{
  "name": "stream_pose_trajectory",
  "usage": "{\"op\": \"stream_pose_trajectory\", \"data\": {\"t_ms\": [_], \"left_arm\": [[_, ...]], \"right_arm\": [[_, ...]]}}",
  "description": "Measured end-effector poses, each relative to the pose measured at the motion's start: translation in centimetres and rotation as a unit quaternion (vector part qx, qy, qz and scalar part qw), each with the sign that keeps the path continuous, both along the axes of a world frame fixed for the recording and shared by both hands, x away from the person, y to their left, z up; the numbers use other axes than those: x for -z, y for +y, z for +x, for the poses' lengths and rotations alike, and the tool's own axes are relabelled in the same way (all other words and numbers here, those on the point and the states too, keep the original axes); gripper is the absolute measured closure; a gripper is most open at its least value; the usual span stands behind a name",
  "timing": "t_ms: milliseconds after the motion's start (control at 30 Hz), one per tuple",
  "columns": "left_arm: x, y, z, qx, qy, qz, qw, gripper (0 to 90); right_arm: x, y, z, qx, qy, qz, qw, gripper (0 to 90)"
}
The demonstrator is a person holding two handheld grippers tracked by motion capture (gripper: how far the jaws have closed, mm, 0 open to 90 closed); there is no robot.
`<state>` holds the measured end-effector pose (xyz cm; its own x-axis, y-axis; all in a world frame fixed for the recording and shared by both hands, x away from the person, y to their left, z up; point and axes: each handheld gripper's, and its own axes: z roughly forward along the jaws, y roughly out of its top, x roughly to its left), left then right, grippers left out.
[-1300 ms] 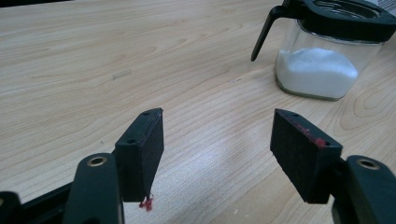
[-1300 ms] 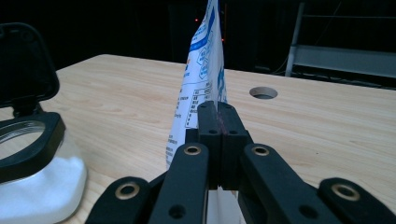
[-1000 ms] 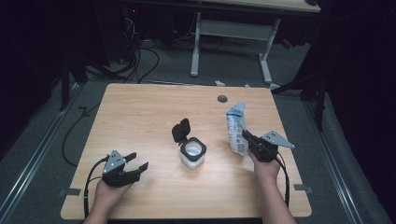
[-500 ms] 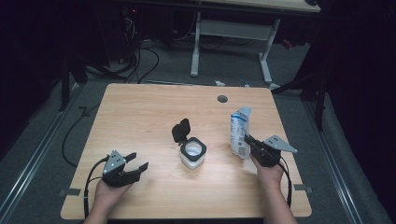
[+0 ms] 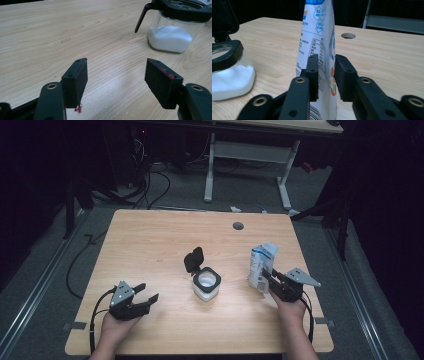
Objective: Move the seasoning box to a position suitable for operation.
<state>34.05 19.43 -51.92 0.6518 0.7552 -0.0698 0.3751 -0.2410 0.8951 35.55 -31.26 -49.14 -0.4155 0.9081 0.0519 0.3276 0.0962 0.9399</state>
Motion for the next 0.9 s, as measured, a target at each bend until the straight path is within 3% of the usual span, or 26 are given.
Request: {"op": "stream_pose_trajectory", "data": {"t_ms": [567,900], "left_arm": [[0.08,-0.05,0.06,0.0,0.001,0.002,1.0,35.2],[0.08,0.0,0.1,-0.001,0.003,0.001,1.0,35.2]], "right_arm": [[0.37,0.38,-0.01,0.011,0.017,-0.002,0.9998,44.8],[0.58,0.46,-0.48,0.014,0.026,-0.012,0.9995,38.9]]}}
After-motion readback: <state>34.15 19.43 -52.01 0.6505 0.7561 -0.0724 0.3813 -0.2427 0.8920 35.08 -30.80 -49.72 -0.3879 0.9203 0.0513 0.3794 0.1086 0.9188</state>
